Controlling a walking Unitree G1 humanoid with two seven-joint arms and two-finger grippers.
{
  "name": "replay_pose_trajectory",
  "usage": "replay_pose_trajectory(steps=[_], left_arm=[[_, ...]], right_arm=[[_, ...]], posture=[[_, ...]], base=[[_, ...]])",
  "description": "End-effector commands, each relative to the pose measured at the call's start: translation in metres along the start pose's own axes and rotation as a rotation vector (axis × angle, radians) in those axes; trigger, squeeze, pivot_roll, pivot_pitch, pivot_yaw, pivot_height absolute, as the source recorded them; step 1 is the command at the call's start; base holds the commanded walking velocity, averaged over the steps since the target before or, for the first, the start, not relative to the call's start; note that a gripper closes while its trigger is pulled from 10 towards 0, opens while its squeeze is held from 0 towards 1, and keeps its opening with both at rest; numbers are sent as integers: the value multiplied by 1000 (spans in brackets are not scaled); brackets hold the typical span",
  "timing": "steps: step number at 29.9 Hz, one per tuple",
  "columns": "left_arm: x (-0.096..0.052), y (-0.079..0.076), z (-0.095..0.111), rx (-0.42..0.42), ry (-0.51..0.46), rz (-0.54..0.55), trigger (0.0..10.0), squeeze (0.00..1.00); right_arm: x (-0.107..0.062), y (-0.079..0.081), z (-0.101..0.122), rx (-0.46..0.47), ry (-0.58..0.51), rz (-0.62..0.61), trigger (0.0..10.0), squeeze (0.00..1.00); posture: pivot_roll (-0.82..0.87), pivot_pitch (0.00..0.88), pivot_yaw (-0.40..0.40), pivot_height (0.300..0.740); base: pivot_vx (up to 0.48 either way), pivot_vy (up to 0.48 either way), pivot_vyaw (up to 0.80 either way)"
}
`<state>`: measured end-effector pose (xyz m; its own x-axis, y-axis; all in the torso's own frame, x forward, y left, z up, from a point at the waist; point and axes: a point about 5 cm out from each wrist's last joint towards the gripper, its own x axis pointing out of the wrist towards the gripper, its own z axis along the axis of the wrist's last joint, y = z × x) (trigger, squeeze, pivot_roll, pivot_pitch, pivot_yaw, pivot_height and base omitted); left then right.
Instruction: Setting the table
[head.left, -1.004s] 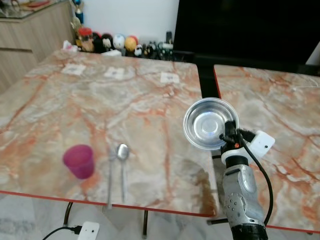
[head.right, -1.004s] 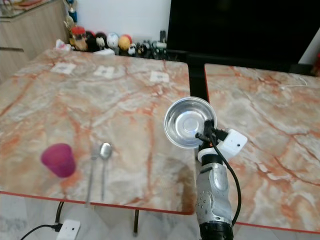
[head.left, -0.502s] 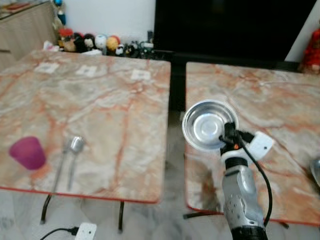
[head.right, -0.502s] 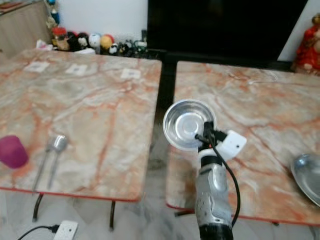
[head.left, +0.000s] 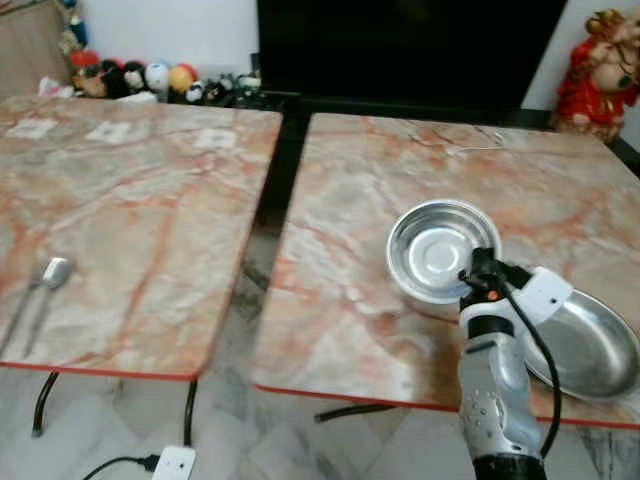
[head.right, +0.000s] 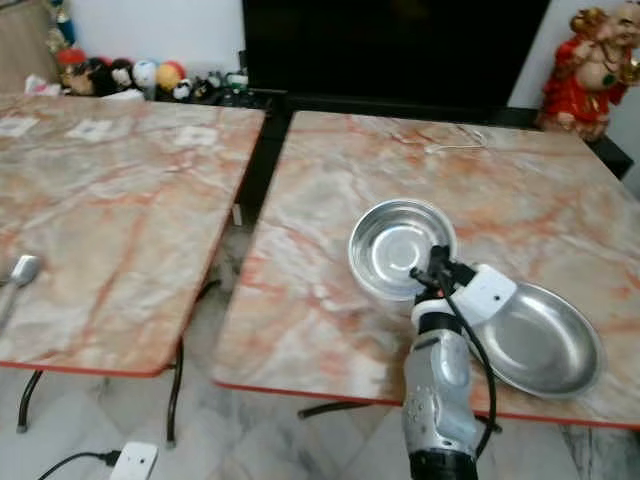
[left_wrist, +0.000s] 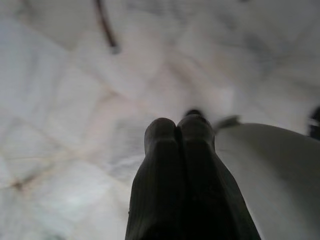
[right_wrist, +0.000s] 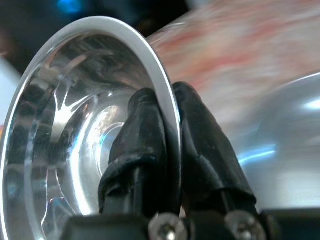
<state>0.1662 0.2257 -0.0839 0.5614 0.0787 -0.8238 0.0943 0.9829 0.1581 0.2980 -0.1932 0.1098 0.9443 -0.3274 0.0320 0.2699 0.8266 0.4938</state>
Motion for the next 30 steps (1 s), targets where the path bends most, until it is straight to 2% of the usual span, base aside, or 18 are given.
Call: replay_pose_trajectory(steps=[1,6,10,18,25,30], left_arm=[[-1,0,-3,10,14,-2,10000,0],[-1,1,-4,21,18,-3,10000,0],[-1,2,-4,31,20,-5,10000,0],[-1,2,-4,44,20,-7,10000,0],[-1,3,-4,55,21,-9,10000,0],[-1,3,-4,58,21,-10,10000,0]], right_arm=[[2,1,15,7,-72,-17,10000,0],[-4,-18,31,25,-135,-192,10000,0],[-8,-24,33,53,-133,-259,10000,0],[-13,-23,25,132,-73,-328,10000,0],[-29,-35,11,161,-6,-464,10000,0],[-32,-40,4,188,46,-510,10000,0]], posture=[[61,0,-26,740],[54,0,-23,740],[44,0,-17,740],[43,0,-15,740],[38,0,-12,740],[42,0,-14,740]], base=[[0,0,0],[0,0,0],[0,0,0],[0,0,0],[0,0,0],[0,0,0]])
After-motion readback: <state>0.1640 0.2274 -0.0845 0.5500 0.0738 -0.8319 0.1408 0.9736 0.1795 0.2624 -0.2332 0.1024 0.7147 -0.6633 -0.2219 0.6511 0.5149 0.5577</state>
